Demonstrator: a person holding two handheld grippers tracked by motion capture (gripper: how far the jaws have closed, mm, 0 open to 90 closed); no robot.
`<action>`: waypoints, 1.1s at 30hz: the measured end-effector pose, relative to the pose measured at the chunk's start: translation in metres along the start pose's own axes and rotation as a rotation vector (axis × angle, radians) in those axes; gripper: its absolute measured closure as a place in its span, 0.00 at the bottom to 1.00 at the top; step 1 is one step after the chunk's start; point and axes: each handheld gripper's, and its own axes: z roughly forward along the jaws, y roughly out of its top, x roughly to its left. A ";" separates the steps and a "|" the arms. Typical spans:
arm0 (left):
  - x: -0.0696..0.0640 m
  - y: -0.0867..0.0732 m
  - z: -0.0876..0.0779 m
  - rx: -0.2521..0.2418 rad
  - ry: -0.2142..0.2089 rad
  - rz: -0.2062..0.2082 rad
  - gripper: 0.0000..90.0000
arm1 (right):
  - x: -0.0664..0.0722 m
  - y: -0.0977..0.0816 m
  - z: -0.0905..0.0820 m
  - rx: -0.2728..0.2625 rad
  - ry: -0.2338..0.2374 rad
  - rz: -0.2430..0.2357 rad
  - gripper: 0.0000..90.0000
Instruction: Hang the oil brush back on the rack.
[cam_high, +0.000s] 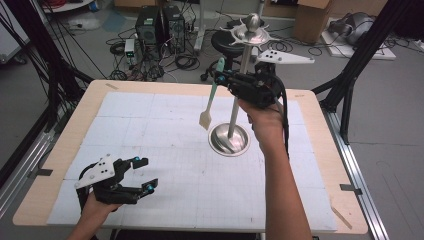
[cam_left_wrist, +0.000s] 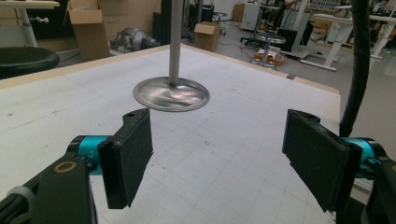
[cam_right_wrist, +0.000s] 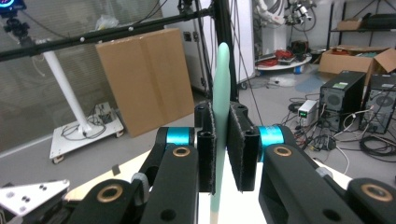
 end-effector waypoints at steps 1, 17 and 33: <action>0.000 0.000 0.000 0.000 -0.002 0.002 0.27 | -0.001 0.001 0.000 0.000 -0.001 0.001 0.92; 0.001 0.000 -0.002 -0.008 -0.005 -0.005 0.28 | -0.013 0.022 0.003 -0.019 -0.045 0.031 0.92; 0.000 0.001 -0.002 -0.010 -0.011 -0.011 0.28 | -0.020 0.021 0.003 -0.029 -0.068 0.063 0.92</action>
